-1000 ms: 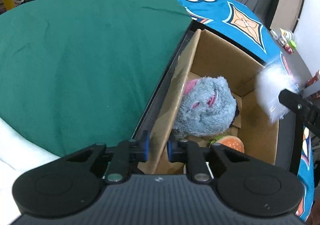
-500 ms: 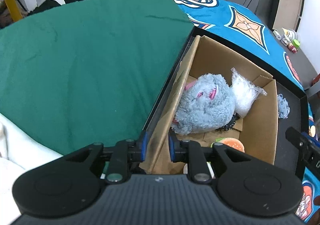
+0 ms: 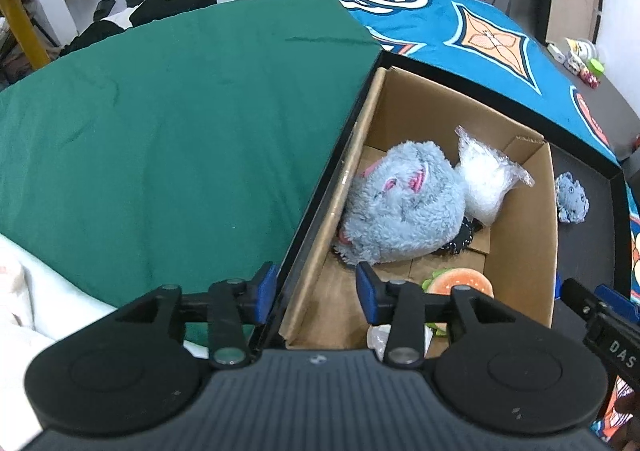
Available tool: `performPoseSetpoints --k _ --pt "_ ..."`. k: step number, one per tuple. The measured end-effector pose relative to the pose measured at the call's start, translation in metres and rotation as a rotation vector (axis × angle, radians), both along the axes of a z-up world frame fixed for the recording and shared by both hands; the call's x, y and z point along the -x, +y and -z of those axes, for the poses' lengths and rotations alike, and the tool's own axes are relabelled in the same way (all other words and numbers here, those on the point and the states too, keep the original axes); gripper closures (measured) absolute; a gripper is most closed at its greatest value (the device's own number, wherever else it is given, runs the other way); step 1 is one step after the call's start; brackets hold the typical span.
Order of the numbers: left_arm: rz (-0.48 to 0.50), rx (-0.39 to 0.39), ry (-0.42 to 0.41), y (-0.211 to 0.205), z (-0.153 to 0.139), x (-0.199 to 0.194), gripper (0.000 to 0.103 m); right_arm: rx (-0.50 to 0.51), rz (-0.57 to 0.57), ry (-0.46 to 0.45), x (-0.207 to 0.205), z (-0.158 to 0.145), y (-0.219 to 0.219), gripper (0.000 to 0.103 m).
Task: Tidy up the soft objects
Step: 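Grasp the blue tissue pack on the tray with the right gripper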
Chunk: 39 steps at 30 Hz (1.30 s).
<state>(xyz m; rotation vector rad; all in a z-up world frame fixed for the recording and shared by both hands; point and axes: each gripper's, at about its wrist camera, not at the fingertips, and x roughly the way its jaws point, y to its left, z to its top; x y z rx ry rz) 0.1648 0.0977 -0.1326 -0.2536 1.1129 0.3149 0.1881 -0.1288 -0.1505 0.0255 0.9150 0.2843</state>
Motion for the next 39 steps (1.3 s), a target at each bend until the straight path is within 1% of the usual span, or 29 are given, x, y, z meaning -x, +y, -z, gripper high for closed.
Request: performPoseSetpoints --k 3,11,18,19,20,21,25,33,39 --pt "0.009 -0.014 0.009 -0.003 0.001 -0.002 0.054 -0.005 -0.003 0.023 -0.003 0.010 -0.003 0.041" --pt "0.029 -0.050 0.042 -0.014 0.005 -0.010 0.051 -0.003 -0.012 0.064 -0.014 0.033 -0.007 0.037" --pt "0.033 -0.075 0.065 -0.020 0.009 -0.015 0.051 0.000 -0.036 0.071 -0.018 0.047 -0.005 0.037" --pt "0.035 -0.078 0.066 -0.021 0.009 -0.016 0.051 0.002 -0.040 0.067 -0.018 0.047 -0.005 0.039" --pt "0.036 -0.081 0.066 -0.022 0.009 -0.016 0.051 0.001 -0.044 0.066 -0.018 0.048 -0.006 0.049" --pt "0.037 -0.084 0.067 -0.023 0.009 -0.017 0.051 0.002 -0.053 0.070 -0.018 0.049 -0.006 0.051" --pt "0.037 -0.090 0.068 -0.024 0.009 -0.017 0.051 0.006 -0.059 0.055 -0.016 0.044 -0.009 0.054" --pt "0.032 -0.084 0.049 -0.024 0.003 -0.012 0.051 0.002 -0.041 0.027 -0.006 0.025 -0.016 0.054" --pt "0.018 -0.048 0.022 -0.016 -0.003 -0.005 0.051 -0.004 -0.022 -0.009 0.003 0.005 -0.016 0.054"
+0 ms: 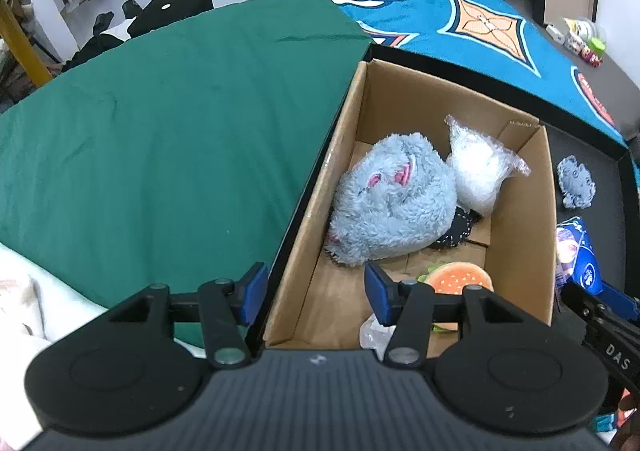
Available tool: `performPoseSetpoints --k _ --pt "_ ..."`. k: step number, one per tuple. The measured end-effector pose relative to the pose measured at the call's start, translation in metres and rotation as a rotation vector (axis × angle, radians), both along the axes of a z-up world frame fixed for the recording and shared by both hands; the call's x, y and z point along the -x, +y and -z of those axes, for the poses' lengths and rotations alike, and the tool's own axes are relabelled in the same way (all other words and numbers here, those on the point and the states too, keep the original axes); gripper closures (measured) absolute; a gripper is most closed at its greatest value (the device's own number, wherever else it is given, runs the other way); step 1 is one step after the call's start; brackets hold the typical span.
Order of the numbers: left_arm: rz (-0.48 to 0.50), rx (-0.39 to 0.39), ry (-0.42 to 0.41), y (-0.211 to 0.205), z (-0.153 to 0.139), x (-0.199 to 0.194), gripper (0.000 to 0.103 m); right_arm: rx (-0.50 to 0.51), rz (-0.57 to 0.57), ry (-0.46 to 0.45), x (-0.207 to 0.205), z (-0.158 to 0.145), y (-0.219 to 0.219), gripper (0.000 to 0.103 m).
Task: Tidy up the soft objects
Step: 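Grasp the blue tissue pack on the tray with the right gripper, then carry the tissue pack into the box and open the right gripper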
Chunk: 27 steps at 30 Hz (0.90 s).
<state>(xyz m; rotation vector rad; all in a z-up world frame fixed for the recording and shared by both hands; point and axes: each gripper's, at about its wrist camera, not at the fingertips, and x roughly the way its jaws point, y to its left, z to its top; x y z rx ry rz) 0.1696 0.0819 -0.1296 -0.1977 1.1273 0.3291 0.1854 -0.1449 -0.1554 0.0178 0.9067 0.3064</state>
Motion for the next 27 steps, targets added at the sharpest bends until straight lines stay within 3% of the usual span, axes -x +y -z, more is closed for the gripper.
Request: performPoseSetpoints --k 11,27 --pt "-0.020 0.074 -0.048 0.015 -0.006 0.012 0.051 0.005 0.000 -0.071 0.015 -0.038 0.015 0.054" --pt "-0.062 0.212 -0.096 0.040 -0.001 0.021 0.052 0.033 -0.059 -0.088 0.028 -0.059 0.060 0.053"
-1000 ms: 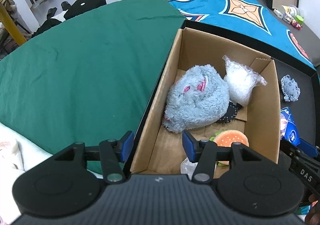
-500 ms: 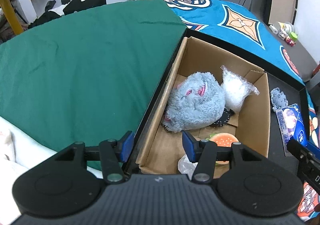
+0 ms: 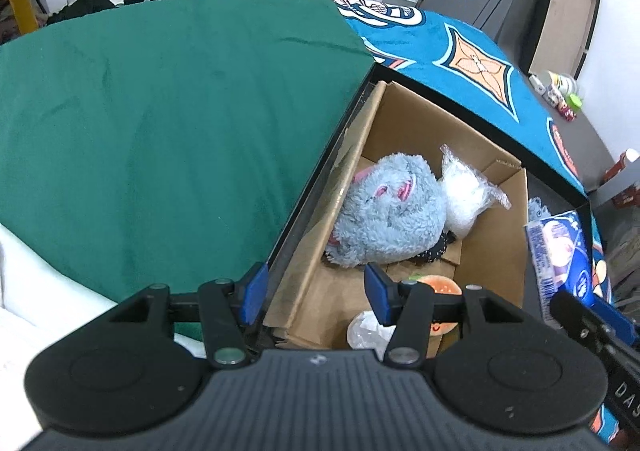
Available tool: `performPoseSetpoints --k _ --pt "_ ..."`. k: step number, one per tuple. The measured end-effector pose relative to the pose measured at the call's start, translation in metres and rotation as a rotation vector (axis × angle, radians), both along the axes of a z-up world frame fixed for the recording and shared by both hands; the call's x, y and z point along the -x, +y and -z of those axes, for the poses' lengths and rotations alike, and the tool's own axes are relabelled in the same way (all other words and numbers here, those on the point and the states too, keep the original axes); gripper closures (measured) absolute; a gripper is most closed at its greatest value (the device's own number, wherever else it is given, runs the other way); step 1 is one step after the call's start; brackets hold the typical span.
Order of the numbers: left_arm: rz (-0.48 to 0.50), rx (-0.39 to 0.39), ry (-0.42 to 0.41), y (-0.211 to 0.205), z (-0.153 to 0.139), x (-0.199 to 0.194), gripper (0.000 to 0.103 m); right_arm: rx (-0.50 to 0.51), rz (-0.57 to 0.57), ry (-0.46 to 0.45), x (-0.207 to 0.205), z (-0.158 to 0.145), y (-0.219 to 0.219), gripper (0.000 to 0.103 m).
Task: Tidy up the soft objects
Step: 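Carry the tissue pack into the box and open the right gripper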
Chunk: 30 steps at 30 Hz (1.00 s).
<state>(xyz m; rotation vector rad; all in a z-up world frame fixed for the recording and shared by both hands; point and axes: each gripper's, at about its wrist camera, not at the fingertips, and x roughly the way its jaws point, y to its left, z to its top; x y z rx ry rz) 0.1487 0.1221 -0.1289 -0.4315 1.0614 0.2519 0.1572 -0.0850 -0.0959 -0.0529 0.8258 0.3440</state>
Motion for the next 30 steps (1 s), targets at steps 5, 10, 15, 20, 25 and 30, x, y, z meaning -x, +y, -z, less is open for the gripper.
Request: performPoseSetpoints --k 5,10,15,20,25,30 --pt "-0.002 0.041 -0.001 0.006 0.004 0.000 0.053 -0.012 -0.038 0.027 0.004 0.000 0.020 0.053" --pt "-0.008 0.062 -0.007 0.011 0.006 0.001 0.056 -0.029 -0.072 0.067 0.007 0.001 0.036 0.053" --pt "-0.032 0.081 -0.016 0.017 0.007 0.006 0.073 -0.079 -0.108 0.124 0.009 0.004 0.046 0.051" --pt "-0.026 0.090 -0.016 0.019 0.007 0.006 0.077 -0.086 -0.111 0.129 0.011 0.004 0.046 0.051" --pt "-0.013 0.079 -0.010 0.016 0.007 0.005 0.077 -0.073 -0.093 0.104 0.010 0.000 0.036 0.051" --pt "-0.001 0.055 -0.003 0.010 0.007 0.001 0.077 -0.081 -0.047 0.090 0.003 -0.001 0.019 0.051"
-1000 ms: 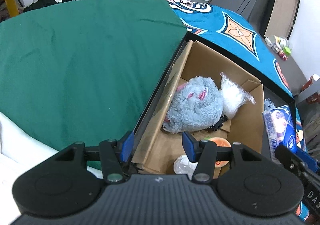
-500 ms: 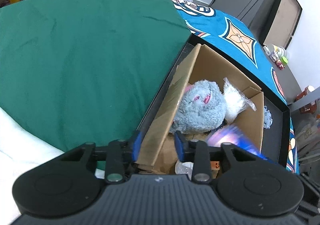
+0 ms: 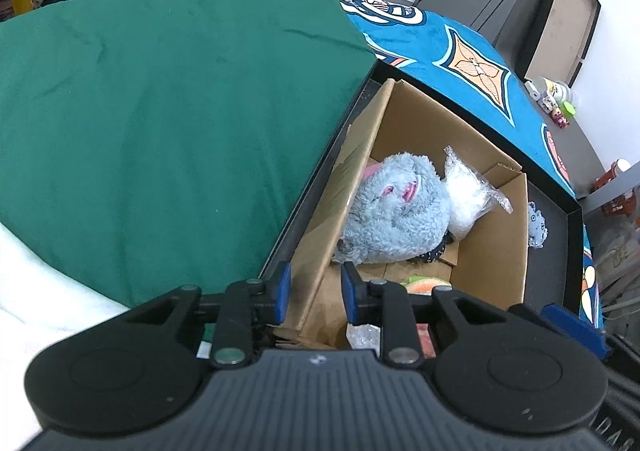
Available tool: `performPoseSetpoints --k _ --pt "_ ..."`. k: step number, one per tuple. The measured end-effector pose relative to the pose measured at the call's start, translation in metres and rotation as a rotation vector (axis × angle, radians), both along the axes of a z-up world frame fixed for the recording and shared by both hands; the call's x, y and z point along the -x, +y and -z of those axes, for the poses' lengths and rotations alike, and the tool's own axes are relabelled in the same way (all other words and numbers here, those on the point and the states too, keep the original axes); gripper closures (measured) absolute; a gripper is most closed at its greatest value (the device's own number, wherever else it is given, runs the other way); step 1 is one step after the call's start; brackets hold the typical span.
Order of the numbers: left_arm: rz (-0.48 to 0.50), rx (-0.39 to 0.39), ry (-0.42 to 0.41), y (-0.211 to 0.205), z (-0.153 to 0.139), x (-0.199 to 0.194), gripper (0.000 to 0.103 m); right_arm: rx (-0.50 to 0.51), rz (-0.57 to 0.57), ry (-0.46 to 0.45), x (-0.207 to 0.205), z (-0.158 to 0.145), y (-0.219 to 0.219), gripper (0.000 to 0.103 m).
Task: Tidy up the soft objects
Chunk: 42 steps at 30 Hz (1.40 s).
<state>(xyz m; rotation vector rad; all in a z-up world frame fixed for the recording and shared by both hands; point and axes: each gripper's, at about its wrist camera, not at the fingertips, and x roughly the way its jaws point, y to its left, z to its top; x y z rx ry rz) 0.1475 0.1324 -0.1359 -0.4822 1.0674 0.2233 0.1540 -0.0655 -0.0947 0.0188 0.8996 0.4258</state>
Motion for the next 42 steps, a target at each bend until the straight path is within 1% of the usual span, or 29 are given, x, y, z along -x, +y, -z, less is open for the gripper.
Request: performPoseSetpoints --k 6,12,16,18,22,25,27,31,34,39,41,42 --pt "0.005 -0.032 0.003 -0.006 -0.001 -0.002 0.077 -0.010 0.055 -0.020 -0.008 0.001 -0.022 0.051" --pt "0.002 -0.053 0.021 -0.010 0.000 -0.005 0.077 -0.006 0.106 -0.018 -0.021 0.010 -0.044 0.051" --pt "0.002 -0.079 0.030 -0.014 0.000 -0.008 0.076 0.003 0.131 -0.018 -0.030 0.019 -0.056 0.050" --pt "0.002 -0.096 0.037 -0.016 0.000 -0.010 0.073 0.005 0.141 -0.018 -0.034 0.024 -0.062 0.049" --pt "0.020 -0.123 0.048 -0.022 -0.001 -0.013 0.073 0.013 0.160 -0.016 -0.045 0.036 -0.073 0.049" --pt "0.020 -0.144 0.056 -0.026 -0.001 -0.015 0.070 0.008 0.163 -0.005 -0.054 0.046 -0.080 0.049" --pt "0.019 -0.159 0.063 -0.028 -0.001 -0.017 0.068 0.015 0.167 -0.005 -0.062 0.052 -0.085 0.051" --pt "0.019 -0.188 0.084 -0.033 0.001 -0.024 0.067 0.009 0.178 0.006 -0.077 0.064 -0.095 0.060" --pt "0.020 -0.211 0.096 -0.037 0.002 -0.029 0.066 0.007 0.190 0.007 -0.086 0.071 -0.100 0.062" --pt "0.032 -0.250 0.124 -0.044 0.006 -0.036 0.065 0.013 0.212 -0.010 -0.101 0.080 -0.108 0.063" --pt "0.033 -0.263 0.132 -0.046 0.007 -0.038 0.065 0.011 0.217 -0.005 -0.108 0.084 -0.111 0.067" --pt "0.033 -0.268 0.136 -0.047 0.008 -0.038 0.064 0.013 0.219 -0.003 -0.111 0.087 -0.112 0.068"
